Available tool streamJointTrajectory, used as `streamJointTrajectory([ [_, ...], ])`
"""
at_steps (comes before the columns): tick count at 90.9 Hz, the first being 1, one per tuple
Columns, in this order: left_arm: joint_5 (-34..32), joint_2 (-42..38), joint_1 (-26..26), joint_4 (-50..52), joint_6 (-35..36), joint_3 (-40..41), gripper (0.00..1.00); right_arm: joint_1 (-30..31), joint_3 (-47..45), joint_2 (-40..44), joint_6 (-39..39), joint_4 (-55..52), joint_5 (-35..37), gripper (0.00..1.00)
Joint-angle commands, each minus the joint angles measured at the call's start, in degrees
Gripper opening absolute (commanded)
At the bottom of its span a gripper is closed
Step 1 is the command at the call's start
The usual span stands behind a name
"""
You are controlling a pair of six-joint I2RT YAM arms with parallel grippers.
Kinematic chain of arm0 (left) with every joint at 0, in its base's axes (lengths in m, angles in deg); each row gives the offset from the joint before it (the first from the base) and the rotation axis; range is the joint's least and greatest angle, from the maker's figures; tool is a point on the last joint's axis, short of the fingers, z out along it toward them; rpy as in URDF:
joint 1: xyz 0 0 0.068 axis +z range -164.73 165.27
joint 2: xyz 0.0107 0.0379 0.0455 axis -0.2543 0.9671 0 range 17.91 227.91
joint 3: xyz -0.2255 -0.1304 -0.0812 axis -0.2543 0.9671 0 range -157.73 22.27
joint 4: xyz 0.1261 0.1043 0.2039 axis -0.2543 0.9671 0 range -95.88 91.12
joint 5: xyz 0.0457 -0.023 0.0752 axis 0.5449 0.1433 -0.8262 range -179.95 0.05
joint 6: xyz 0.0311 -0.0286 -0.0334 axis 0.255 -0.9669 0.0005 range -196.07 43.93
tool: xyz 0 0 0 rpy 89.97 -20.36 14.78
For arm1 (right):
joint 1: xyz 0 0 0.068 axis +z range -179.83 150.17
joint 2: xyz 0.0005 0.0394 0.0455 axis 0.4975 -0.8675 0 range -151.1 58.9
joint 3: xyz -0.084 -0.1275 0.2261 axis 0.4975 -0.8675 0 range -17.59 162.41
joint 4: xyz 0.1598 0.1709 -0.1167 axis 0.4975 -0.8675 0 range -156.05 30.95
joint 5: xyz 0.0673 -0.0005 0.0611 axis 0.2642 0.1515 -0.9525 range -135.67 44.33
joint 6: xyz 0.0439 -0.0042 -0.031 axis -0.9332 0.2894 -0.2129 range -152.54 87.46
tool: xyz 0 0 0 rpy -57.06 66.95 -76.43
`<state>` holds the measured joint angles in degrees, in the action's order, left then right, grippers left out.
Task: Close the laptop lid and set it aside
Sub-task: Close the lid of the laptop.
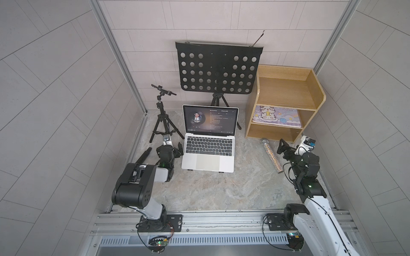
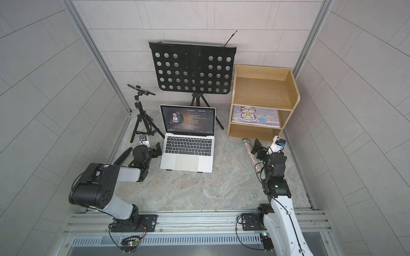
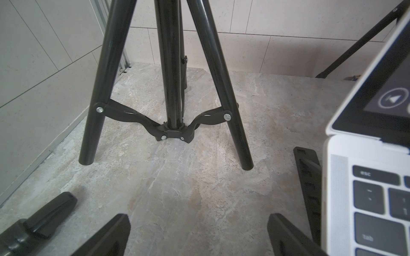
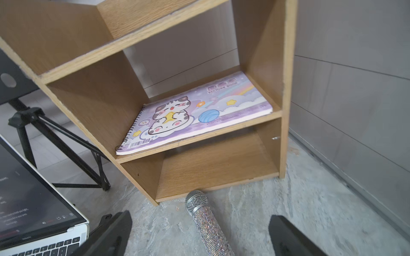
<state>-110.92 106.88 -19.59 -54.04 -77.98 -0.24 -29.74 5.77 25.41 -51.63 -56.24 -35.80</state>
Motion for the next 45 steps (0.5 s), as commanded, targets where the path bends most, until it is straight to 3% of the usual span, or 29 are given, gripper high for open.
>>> streamJointTrajectory([
  [1,-2.8,-5.02,0.38,10.14,-1.36,-4.63,1.0,0.08,0.53,5.01,-7.01,-14.78,4.91,1.0],
  [10,-7.25,-8.33,0.37,35.17,-4.64,-14.27,1.0,0.08,-0.91,9.21,-10.42,-16.75,4.87,1.0],
  [14,-8.59,-8.91,0.34,41.52,-5.35,-16.68,1.0,0.12,-1.76,10.8,-12.78,-17.21,4.19,1.0],
  [45,-7.46,-23.87,0.38,72.03,-14.92,-23.01,1.0,0.71,-5.89,12.5,-17.39,-10.92,-6.86,1.0],
])
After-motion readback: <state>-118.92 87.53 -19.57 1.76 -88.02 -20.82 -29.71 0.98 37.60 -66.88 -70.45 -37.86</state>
